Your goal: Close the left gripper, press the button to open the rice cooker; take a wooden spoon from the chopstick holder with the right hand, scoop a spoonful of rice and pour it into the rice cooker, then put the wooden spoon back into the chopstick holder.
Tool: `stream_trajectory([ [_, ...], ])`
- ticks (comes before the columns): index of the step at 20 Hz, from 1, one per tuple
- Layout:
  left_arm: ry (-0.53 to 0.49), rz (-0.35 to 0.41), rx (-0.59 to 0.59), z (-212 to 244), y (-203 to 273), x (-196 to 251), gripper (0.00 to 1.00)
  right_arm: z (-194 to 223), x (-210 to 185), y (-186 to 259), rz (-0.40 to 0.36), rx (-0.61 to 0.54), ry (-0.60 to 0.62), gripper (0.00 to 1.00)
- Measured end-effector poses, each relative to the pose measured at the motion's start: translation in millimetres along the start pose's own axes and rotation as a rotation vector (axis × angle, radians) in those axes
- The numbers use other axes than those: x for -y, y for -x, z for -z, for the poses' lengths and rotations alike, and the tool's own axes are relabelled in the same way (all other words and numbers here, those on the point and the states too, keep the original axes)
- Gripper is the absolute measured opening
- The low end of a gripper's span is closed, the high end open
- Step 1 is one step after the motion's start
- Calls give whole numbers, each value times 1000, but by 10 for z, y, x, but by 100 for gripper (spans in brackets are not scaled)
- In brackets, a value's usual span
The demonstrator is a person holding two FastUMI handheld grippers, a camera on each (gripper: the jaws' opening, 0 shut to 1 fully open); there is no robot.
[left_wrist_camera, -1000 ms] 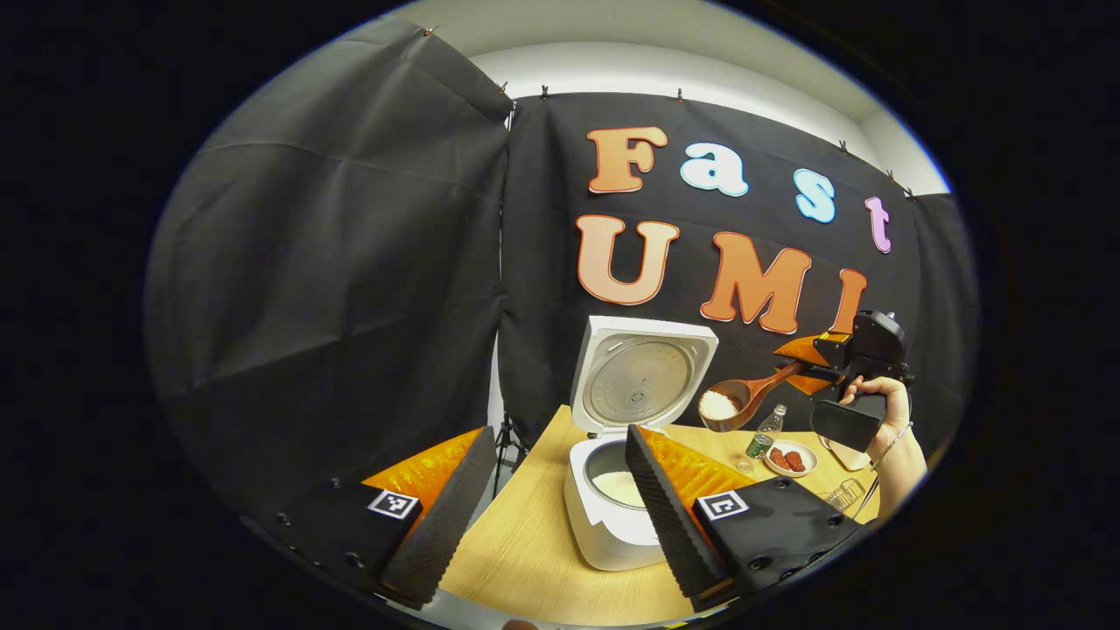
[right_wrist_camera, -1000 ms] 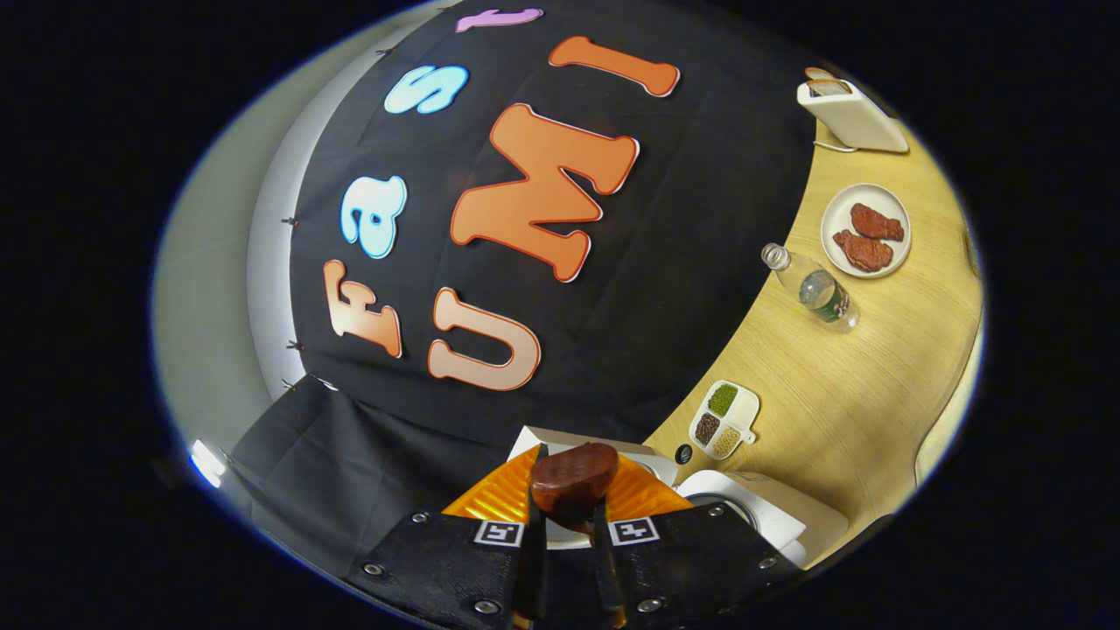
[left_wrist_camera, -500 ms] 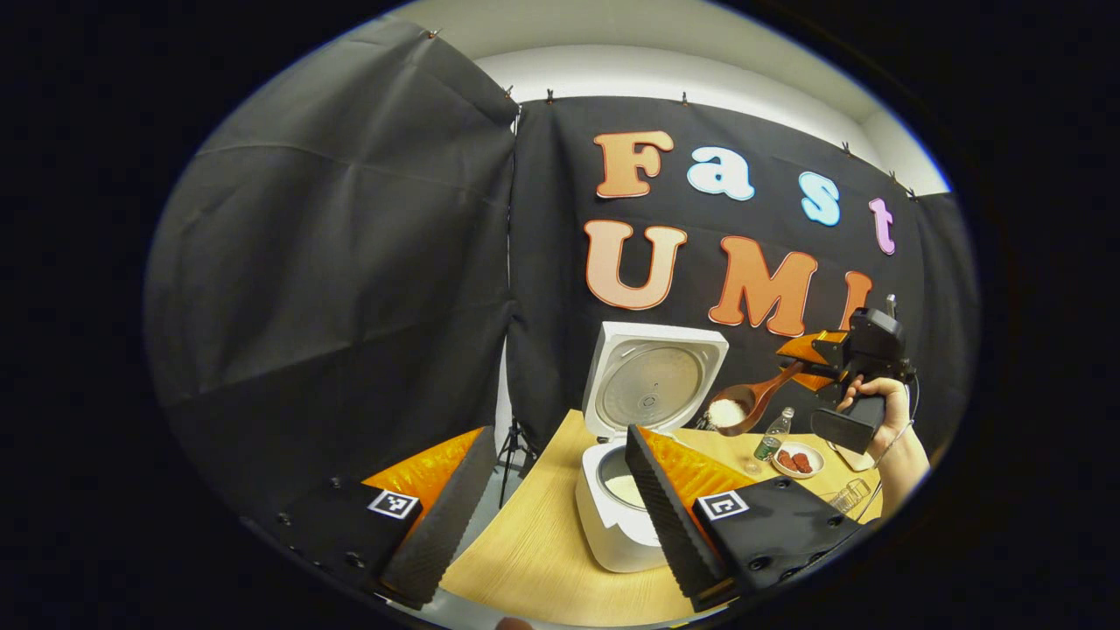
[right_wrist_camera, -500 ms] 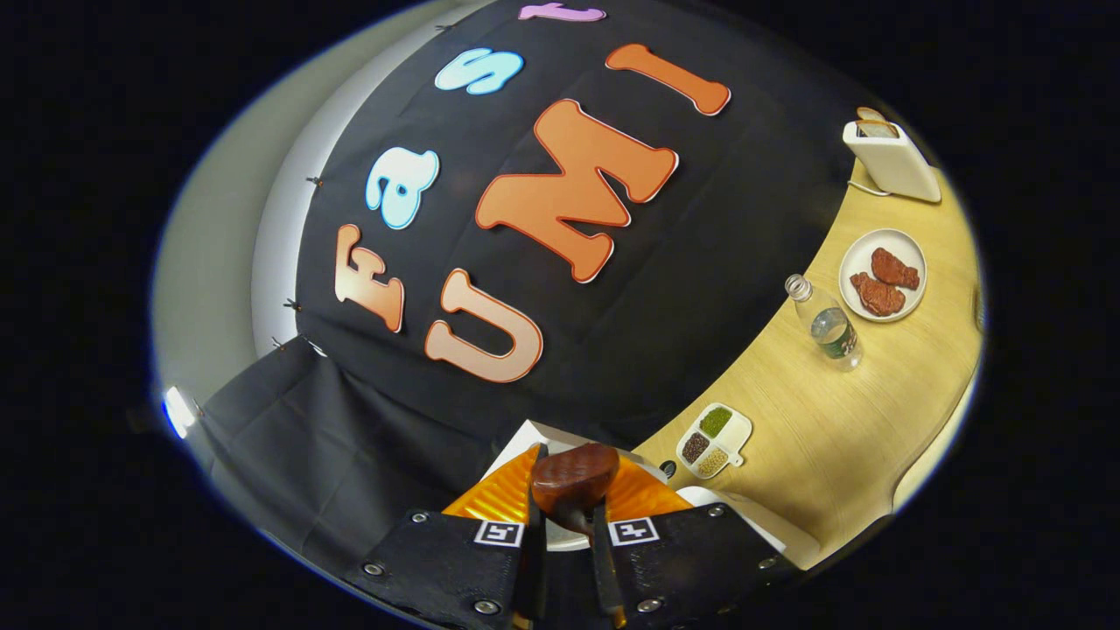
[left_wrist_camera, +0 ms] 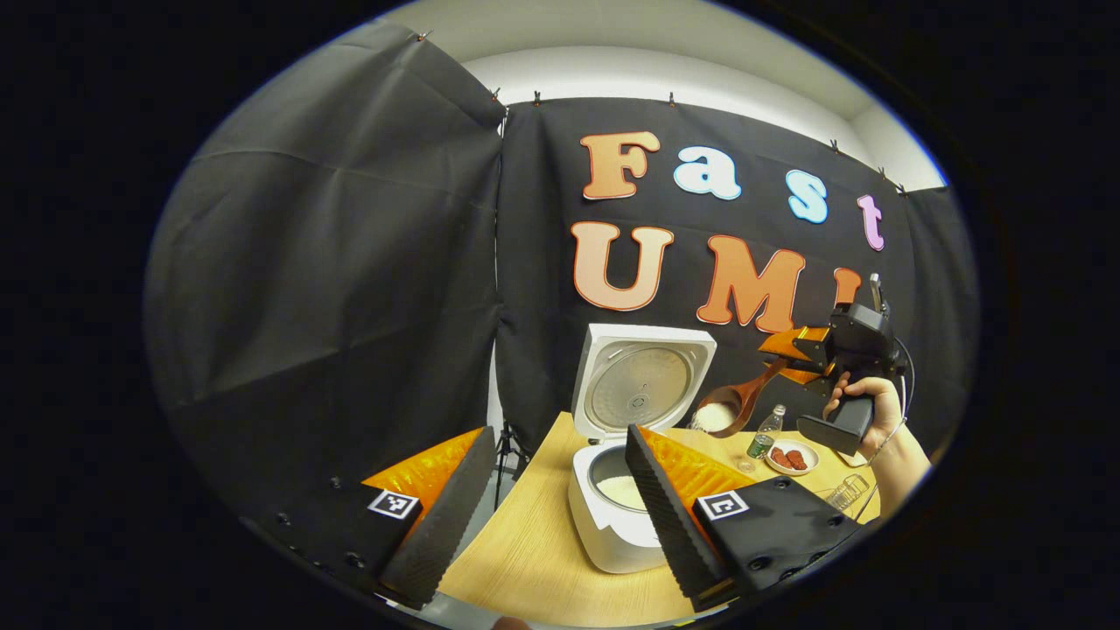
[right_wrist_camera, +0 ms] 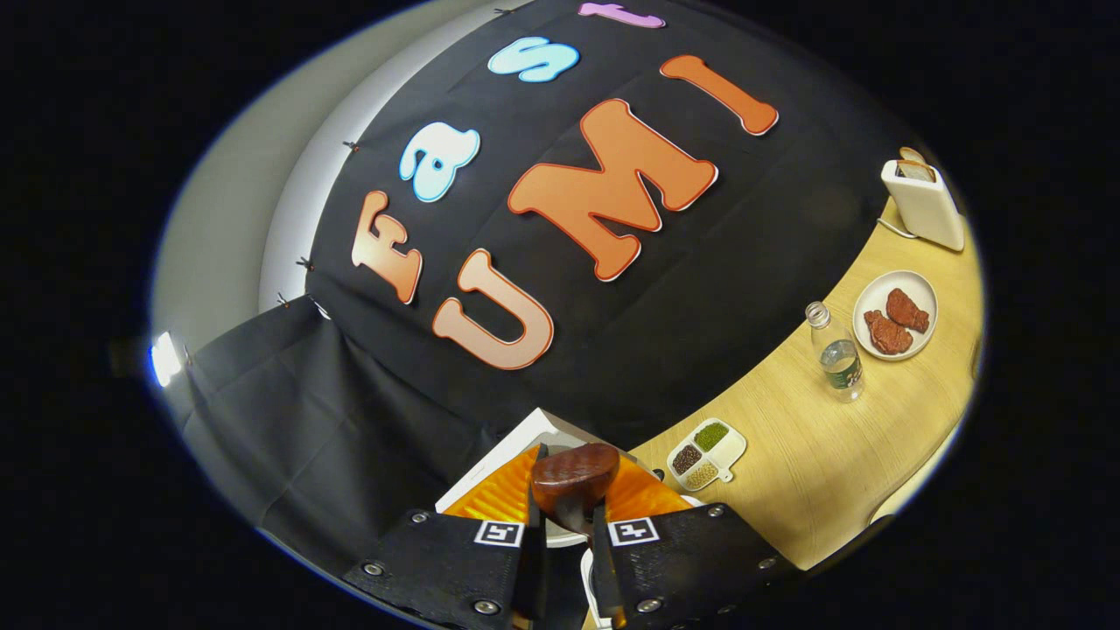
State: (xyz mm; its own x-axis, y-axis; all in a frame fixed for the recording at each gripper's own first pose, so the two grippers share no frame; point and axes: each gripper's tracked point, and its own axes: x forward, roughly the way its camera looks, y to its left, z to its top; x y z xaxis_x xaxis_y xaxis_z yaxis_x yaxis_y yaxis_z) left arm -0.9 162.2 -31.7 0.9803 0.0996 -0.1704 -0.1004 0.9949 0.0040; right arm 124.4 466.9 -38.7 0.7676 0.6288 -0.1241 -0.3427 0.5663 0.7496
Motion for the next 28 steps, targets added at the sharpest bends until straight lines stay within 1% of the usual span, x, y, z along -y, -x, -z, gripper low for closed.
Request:
stream_trajectory([
  [1,1,-2,0,0,9,-16,100,11,-19,2,-2,1,20,16],
  [2,2,-4,0,4,6,-23,100,22,-37,6,-5,2,43,21],
  [16,20,-19,-10,47,38,-129,100,242,-352,43,-67,7,352,21],
  [28,33,-25,-12,81,136,-186,100,471,-515,106,-119,-8,517,21],
])
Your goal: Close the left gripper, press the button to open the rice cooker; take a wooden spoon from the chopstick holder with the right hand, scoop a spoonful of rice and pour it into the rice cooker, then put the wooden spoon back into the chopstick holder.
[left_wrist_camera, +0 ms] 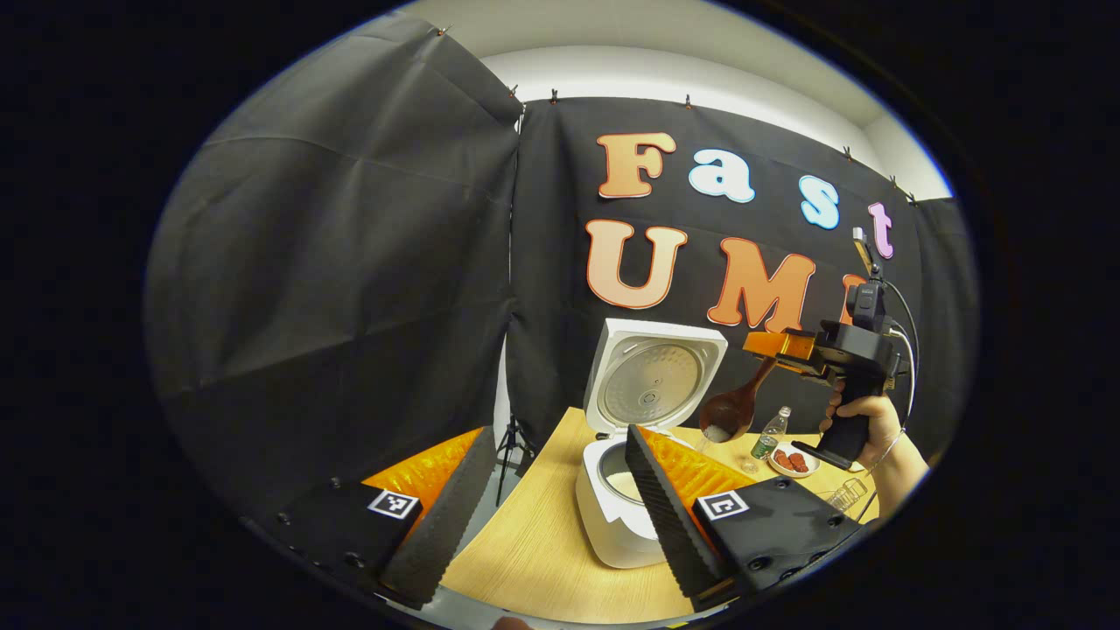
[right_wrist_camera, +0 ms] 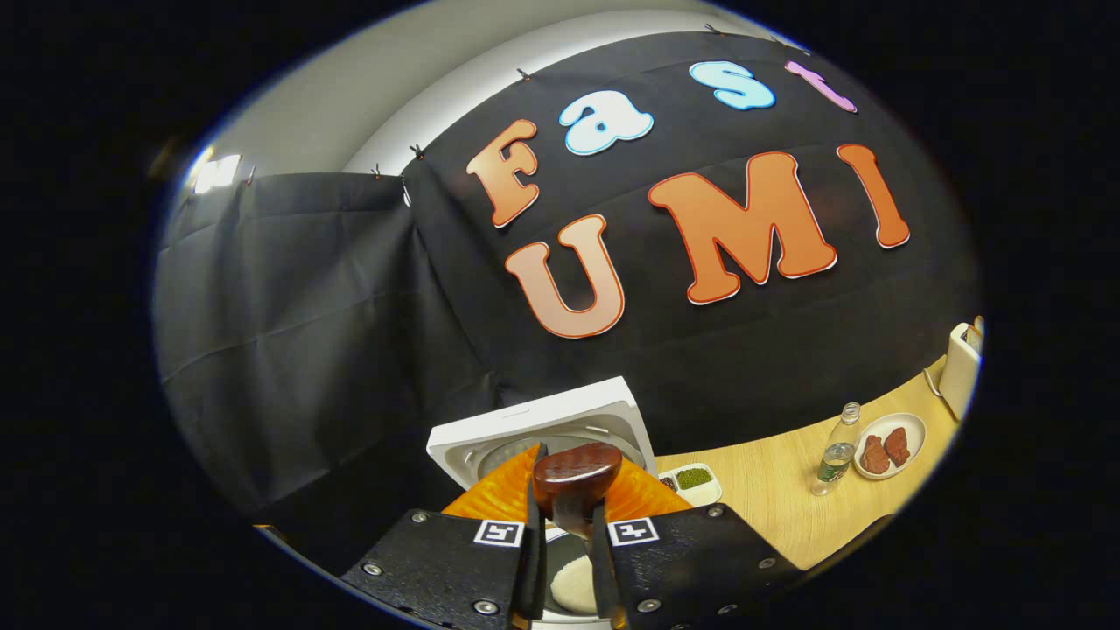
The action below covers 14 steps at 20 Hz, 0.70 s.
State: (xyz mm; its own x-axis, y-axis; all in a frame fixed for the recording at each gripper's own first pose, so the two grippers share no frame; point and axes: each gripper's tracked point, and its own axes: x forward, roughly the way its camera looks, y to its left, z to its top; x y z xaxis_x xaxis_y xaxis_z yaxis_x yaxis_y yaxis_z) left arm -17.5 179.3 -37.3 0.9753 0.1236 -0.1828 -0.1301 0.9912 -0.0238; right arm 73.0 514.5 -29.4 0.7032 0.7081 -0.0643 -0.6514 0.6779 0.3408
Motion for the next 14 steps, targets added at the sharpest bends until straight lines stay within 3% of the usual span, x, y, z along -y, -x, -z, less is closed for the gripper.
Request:
stream_trajectory([
  [14,14,-32,-17,105,84,-150,100,387,-150,-44,-29,-55,211,21],
])
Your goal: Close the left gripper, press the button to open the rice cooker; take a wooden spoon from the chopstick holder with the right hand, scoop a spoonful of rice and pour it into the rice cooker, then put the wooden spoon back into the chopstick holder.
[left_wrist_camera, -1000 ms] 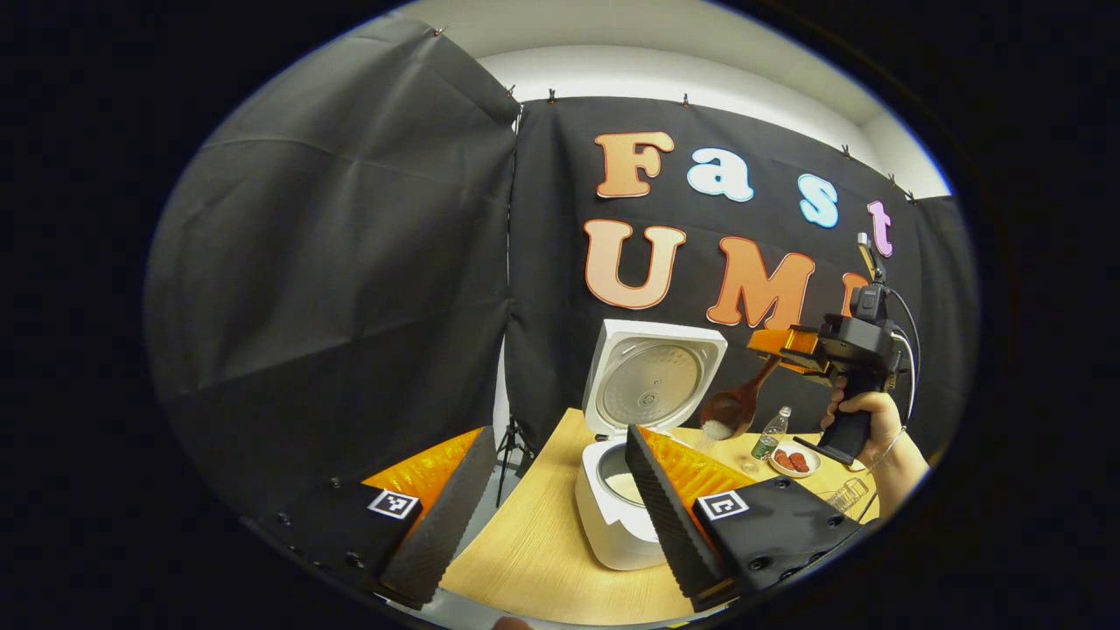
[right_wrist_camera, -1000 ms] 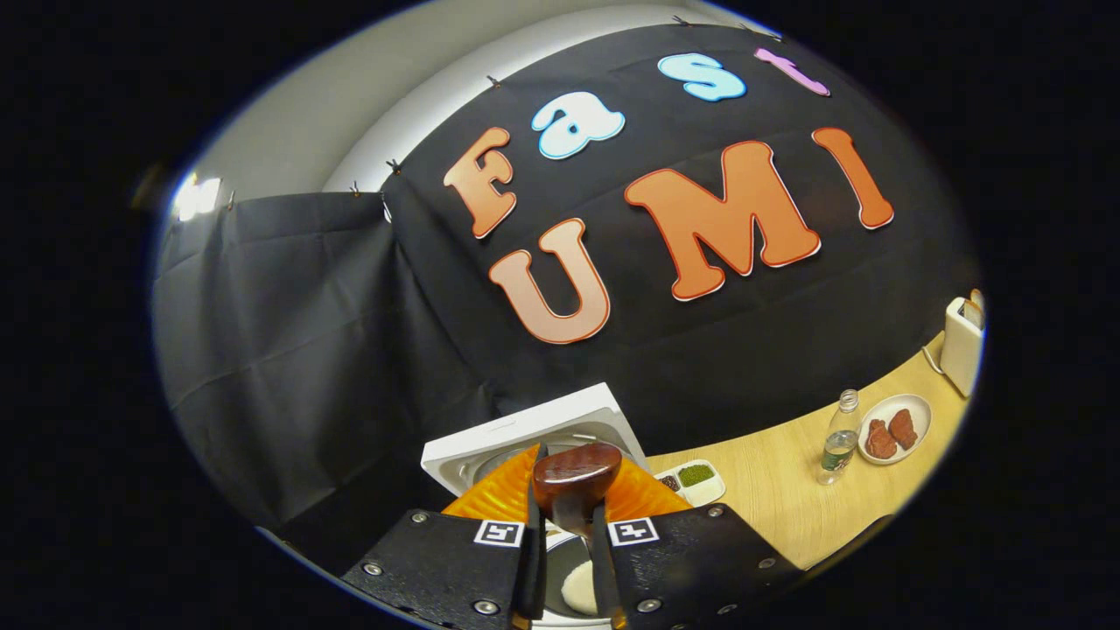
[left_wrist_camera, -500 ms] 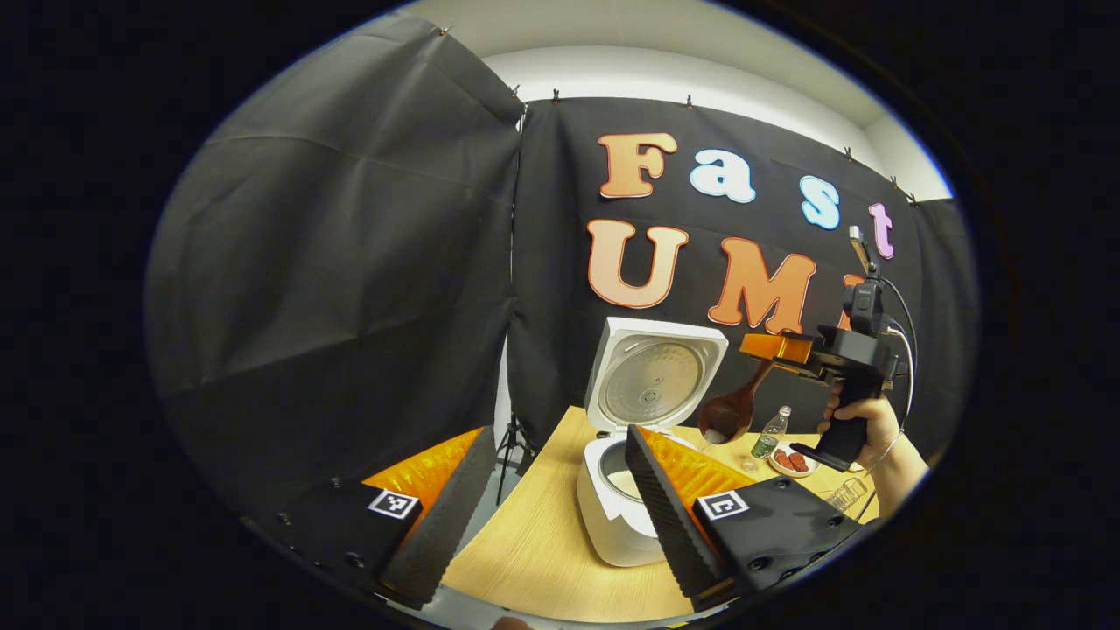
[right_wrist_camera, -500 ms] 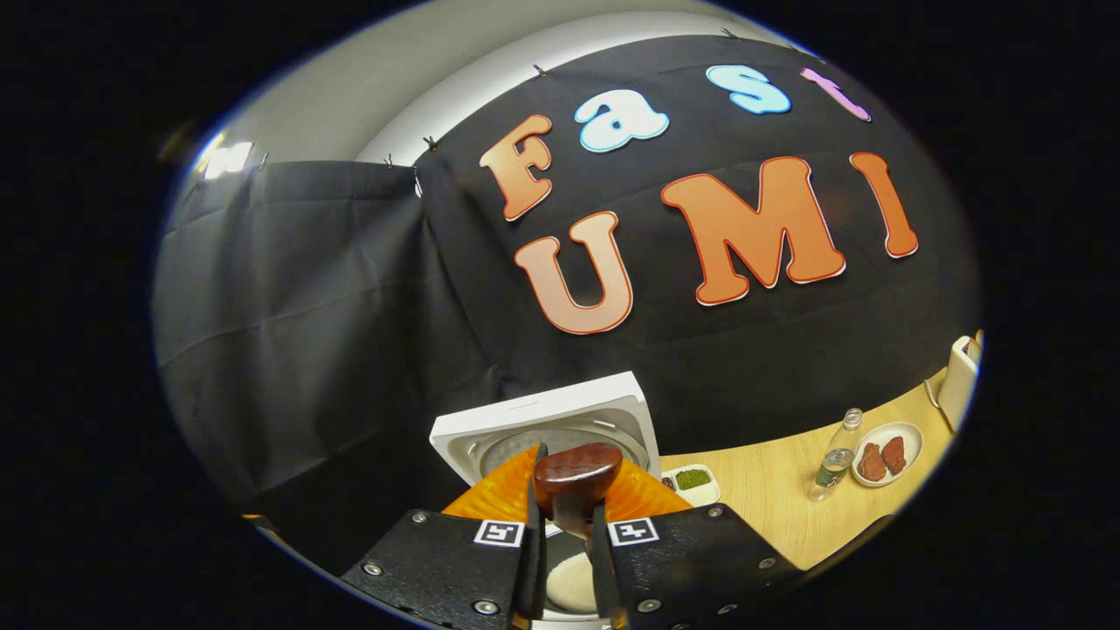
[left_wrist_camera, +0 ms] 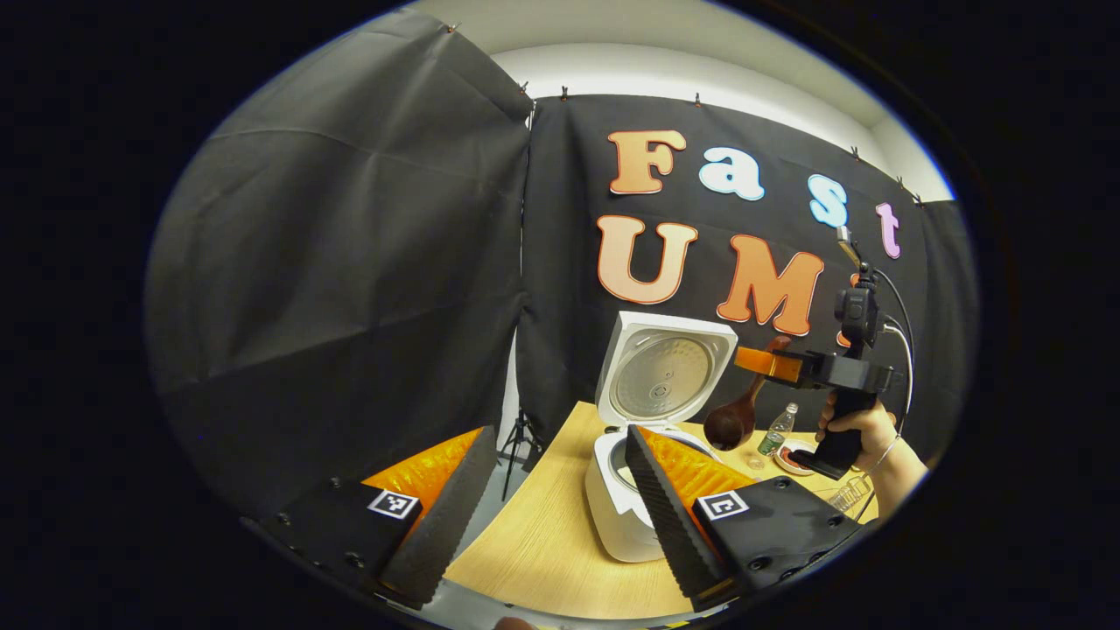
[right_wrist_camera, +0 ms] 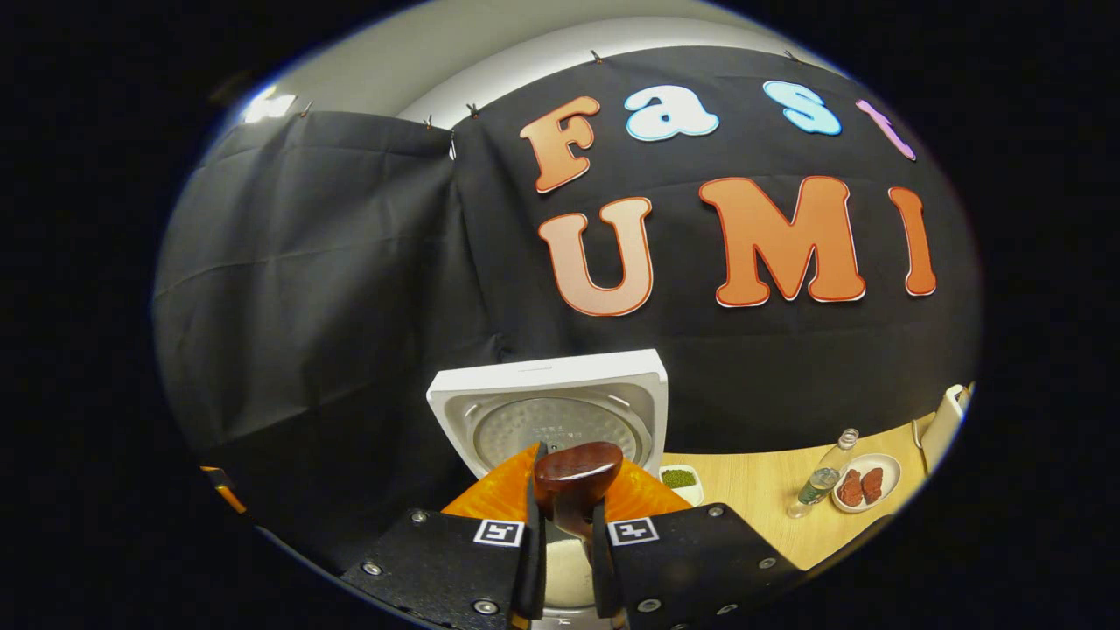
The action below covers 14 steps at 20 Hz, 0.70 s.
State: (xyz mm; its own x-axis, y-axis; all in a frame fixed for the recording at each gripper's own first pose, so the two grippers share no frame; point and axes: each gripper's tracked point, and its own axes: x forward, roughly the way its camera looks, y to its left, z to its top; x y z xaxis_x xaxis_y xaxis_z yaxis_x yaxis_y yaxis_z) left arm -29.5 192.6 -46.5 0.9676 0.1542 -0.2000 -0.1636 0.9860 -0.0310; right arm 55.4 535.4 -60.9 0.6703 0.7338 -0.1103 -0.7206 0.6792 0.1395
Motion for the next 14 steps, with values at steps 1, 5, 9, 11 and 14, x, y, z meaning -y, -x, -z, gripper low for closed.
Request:
stream_trajectory([
  [1,2,-2,-1,2,-1,9,100,0,-31,3,-7,1,13,20],
  [5,-1,-8,-1,-2,29,3,100,21,-43,7,-9,5,107,21],
  [9,5,-5,11,-47,75,65,100,28,-25,85,-31,-1,-4,21],
  [11,4,-2,17,-69,93,109,100,-39,107,191,-19,5,-52,20],
  [14,6,12,22,-65,92,207,100,-169,441,416,29,35,-93,21],
])
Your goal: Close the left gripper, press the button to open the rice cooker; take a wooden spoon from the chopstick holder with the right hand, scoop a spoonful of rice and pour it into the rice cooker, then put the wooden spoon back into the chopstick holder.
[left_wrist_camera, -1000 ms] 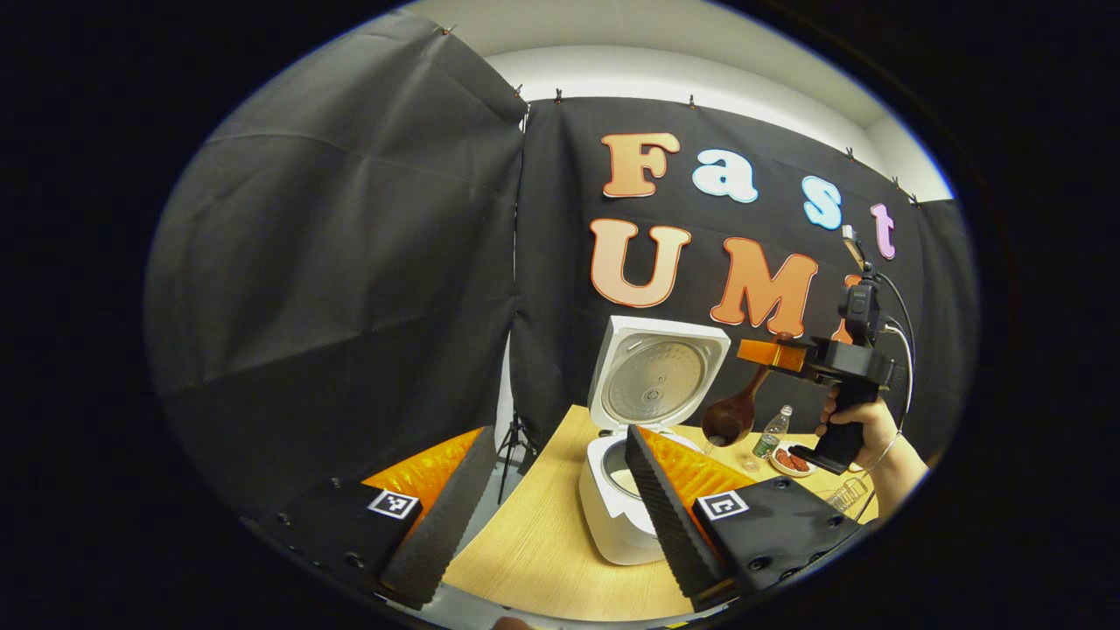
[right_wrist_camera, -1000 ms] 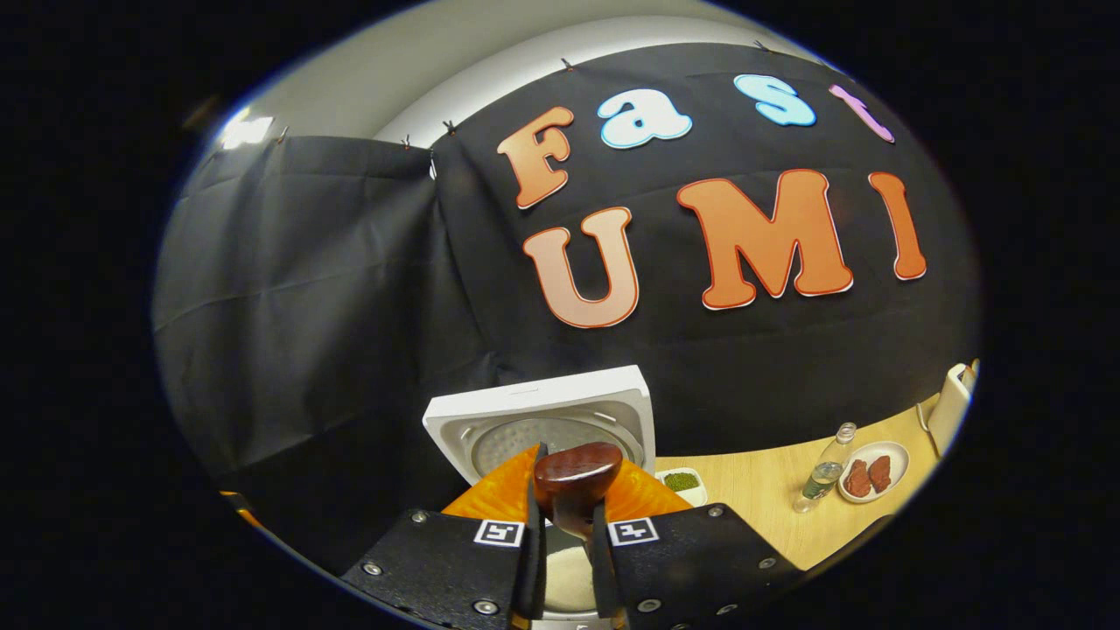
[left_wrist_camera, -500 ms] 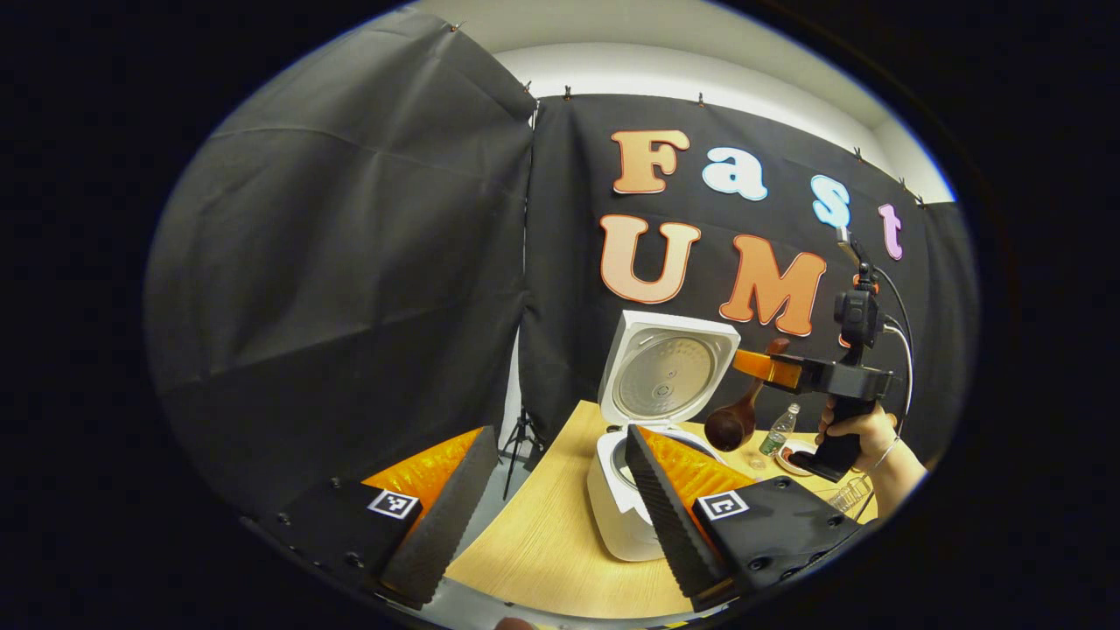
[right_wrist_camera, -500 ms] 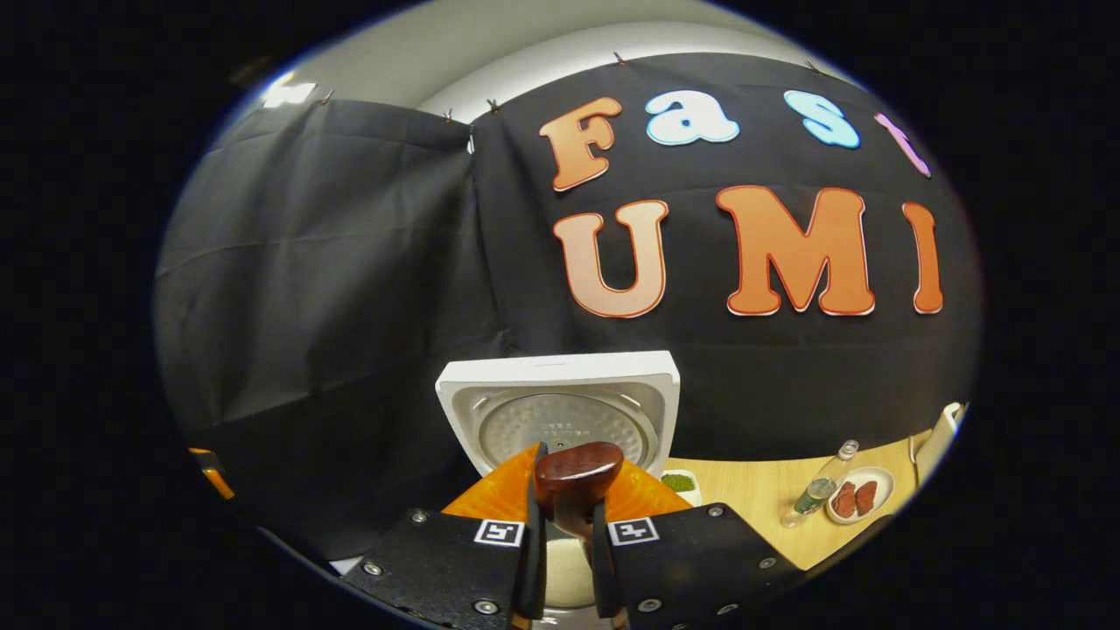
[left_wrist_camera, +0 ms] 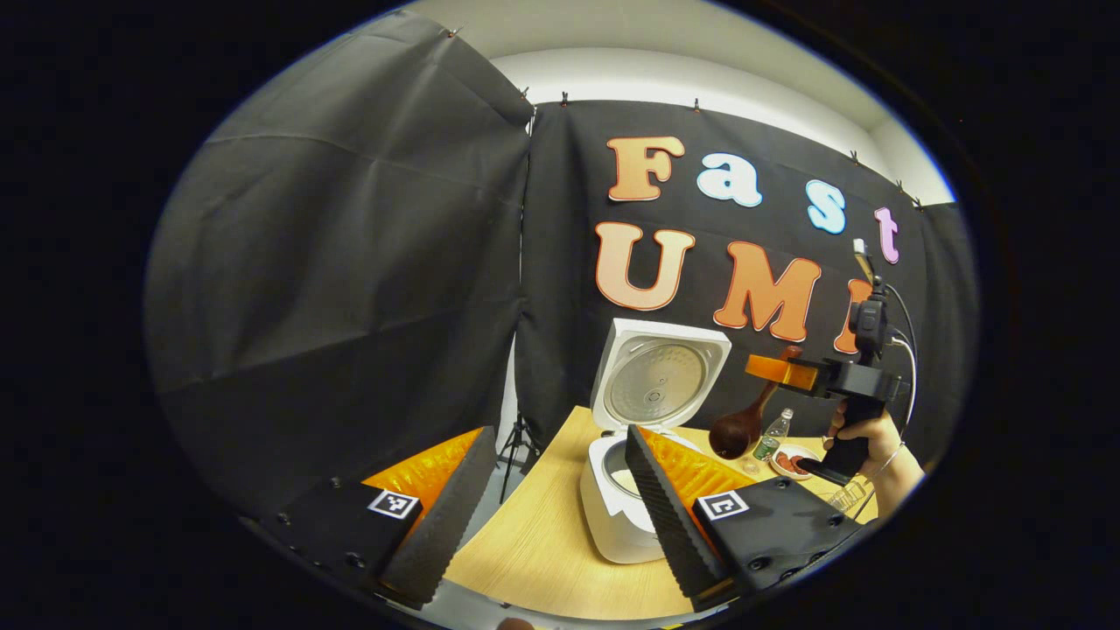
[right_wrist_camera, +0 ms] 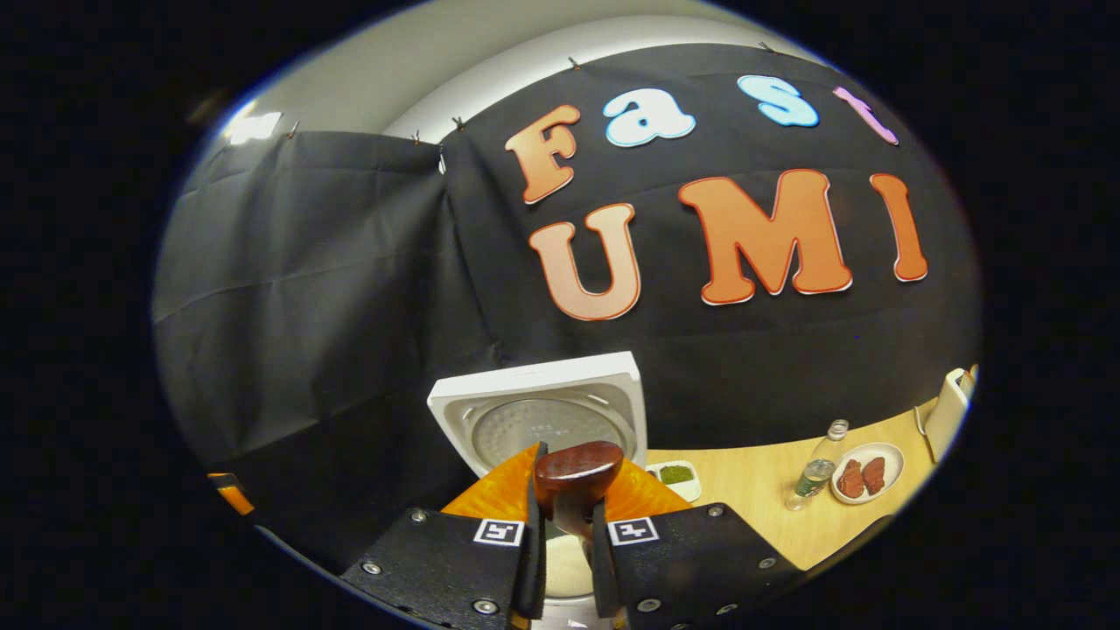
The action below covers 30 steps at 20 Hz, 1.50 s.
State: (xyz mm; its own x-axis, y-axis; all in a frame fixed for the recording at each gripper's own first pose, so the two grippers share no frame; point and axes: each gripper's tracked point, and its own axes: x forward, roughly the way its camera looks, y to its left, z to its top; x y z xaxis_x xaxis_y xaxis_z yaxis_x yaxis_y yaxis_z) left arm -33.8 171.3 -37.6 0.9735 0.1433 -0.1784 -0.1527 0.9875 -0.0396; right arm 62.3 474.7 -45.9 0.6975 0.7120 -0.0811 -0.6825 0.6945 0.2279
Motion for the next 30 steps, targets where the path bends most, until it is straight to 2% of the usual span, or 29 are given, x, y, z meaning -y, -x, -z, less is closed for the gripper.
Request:
stream_trajectory([
  [1,1,10,0,-7,8,40,100,-49,132,77,18,9,-14,16],
  [2,0,21,0,-19,-7,105,100,-95,293,185,41,18,-29,21],
  [9,-22,91,18,-80,-113,520,100,-285,1565,1025,242,67,-63,21],
  [12,-27,109,27,-103,-119,690,100,-243,2193,1432,352,70,-49,20],
  [16,-44,119,32,-115,-137,863,100,-106,2917,1898,460,60,-90,21],
  [17,-47,120,33,-115,-147,906,100,-60,3057,1971,485,60,-99,16],
  [18,-49,117,36,-114,-147,935,100,-16,3202,2040,505,55,-105,21],
  [23,-64,86,40,-129,-120,1052,100,216,3717,2204,550,26,-142,21],
  [25,-68,71,38,-127,-93,1092,98,359,3867,2183,549,3,-171,20],
  [30,-91,26,47,-145,-29,1157,100,706,4217,2087,571,-46,-215,21],
])
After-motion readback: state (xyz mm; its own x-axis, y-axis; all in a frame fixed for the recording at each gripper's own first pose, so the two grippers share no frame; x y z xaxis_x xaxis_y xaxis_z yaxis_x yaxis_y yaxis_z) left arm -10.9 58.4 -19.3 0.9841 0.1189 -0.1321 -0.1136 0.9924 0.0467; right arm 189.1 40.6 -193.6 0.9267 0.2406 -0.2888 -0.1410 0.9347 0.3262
